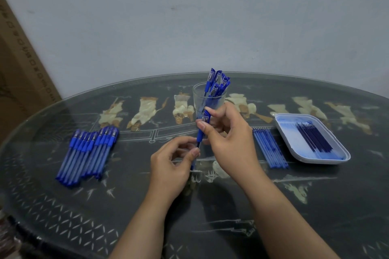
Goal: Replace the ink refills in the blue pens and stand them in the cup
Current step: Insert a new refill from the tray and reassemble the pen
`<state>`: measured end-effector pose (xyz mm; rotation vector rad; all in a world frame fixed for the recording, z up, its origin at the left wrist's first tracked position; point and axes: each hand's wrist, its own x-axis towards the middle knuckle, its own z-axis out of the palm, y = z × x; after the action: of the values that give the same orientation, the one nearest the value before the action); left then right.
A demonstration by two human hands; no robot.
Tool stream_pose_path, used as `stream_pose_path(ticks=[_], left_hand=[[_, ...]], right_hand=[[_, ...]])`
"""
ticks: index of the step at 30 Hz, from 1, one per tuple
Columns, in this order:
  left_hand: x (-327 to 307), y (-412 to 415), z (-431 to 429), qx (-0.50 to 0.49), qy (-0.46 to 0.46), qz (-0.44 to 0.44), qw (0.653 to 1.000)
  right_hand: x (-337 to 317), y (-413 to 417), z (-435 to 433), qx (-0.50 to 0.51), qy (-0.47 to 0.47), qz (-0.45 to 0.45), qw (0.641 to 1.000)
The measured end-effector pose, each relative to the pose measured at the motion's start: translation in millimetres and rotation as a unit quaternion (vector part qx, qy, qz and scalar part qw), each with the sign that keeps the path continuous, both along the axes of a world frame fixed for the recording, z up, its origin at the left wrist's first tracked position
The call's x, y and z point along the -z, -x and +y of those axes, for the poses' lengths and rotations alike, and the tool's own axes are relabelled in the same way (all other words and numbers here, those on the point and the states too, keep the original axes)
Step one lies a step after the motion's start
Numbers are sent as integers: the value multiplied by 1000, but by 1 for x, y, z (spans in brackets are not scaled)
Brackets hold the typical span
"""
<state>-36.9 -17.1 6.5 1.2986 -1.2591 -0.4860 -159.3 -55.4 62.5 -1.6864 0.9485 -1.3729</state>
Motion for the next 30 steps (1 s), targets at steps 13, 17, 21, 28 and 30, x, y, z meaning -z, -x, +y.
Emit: stream_pose_path(ticks=[13, 17, 21, 28, 30], left_hand=[[3, -3, -4, -4, 5, 17, 1000], [-2, -4, -5, -8, -3, 44, 999], [1, -24, -4, -72, -91, -136, 984], [8, -40, 0, -117, -316, -376, 863], [7, -38, 0, -117, -315, -378, 863]], right_hand=[[3, -1, -1, 4, -4, 9, 1000], [-8, 3, -6, 1, -7, -37, 999], [-37, 15, -23, 70, 41, -127, 989], [-64, 5, -57, 181, 170, -111, 962], [-58, -2, -64, 188, 170, -86, 964]])
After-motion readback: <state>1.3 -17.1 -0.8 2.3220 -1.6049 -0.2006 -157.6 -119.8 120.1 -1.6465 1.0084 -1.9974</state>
